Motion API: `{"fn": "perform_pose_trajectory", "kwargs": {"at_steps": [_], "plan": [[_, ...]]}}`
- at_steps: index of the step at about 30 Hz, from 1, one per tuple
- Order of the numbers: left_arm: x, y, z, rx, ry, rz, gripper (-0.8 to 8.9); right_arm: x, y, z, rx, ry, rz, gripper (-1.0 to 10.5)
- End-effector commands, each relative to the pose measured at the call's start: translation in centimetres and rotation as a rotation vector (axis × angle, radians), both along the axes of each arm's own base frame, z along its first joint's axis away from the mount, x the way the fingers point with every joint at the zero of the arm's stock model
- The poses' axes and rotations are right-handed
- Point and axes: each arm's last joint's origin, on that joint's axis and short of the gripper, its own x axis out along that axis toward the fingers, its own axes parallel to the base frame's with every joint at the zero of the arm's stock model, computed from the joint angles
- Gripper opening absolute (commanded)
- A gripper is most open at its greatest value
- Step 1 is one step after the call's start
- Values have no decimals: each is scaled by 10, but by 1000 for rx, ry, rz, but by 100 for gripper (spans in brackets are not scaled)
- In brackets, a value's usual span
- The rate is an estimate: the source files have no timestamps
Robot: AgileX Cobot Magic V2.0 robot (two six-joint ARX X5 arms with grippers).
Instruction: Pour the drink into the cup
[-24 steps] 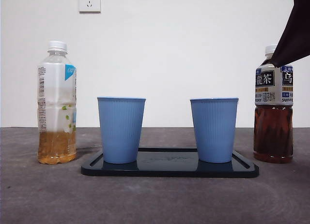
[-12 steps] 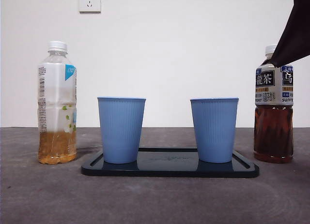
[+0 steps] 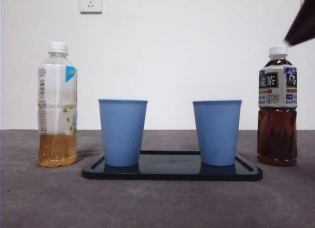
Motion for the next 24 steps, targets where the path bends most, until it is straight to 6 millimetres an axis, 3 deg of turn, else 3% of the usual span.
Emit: {"fn": "perform_pose_trajectory", "kwargs": {"at_steps": [1,4,9,16,24], "plan": [[1,0,-7,-4,26,4,8,-1,-18,5,6,-160,-104,7],[1,0,-7,-4,26,4,8,-8,-42,-8,29,-350,-275,7],[1,0,-7,-4,26,4,8,-19,-60,-56,-20,-544,-415,7],[1,0,-7,-4,26,4,8,-20,-62,-107,-45,-523,-443,7],[1,0,-7,-4,26,4,8,-20,-63,-125,-51,-503,-448,7]]}}
